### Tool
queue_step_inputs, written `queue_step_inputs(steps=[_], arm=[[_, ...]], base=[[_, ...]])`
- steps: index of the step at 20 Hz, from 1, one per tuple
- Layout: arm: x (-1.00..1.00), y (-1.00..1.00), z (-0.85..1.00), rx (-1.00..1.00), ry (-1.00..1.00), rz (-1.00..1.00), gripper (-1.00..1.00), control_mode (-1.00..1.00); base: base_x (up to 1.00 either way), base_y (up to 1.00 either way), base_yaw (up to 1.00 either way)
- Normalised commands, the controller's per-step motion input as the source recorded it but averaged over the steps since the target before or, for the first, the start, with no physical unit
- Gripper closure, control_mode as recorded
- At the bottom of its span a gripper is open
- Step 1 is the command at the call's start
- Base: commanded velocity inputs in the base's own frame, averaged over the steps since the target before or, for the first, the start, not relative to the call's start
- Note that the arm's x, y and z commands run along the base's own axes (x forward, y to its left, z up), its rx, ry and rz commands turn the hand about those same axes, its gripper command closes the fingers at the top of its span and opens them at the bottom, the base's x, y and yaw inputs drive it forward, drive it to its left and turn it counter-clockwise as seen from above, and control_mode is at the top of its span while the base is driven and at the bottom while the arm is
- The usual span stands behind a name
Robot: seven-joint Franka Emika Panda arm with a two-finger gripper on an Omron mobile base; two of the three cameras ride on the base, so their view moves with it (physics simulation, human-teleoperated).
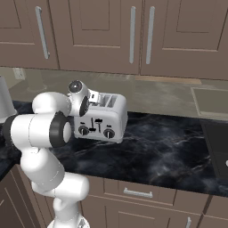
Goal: Start the toaster. Once the lever pops up, take the bread to the plate on the dining counter.
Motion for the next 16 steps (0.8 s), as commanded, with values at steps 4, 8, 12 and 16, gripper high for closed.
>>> queue_step_inputs(steps=[4, 8, 12, 16], arm=[[0.0, 0.0, 0.0, 0.0, 0.0, 0.0, -1.0, -1.0], [0.0, 0.0, 0.0, 0.0, 0.0, 0.0, -1.0, -1.0], [0.0, 0.0, 0.0, 0.0, 0.0, 0.0, -1.0, -1.0], [0.0, 0.0, 0.0, 0.0, 0.0, 0.0, -1.0, -1.0]], base=[[0.0, 0.0, 0.0], [0.0, 0.0, 0.0], [0.0, 0.0, 0.0], [0.0, 0.0, 0.0]])
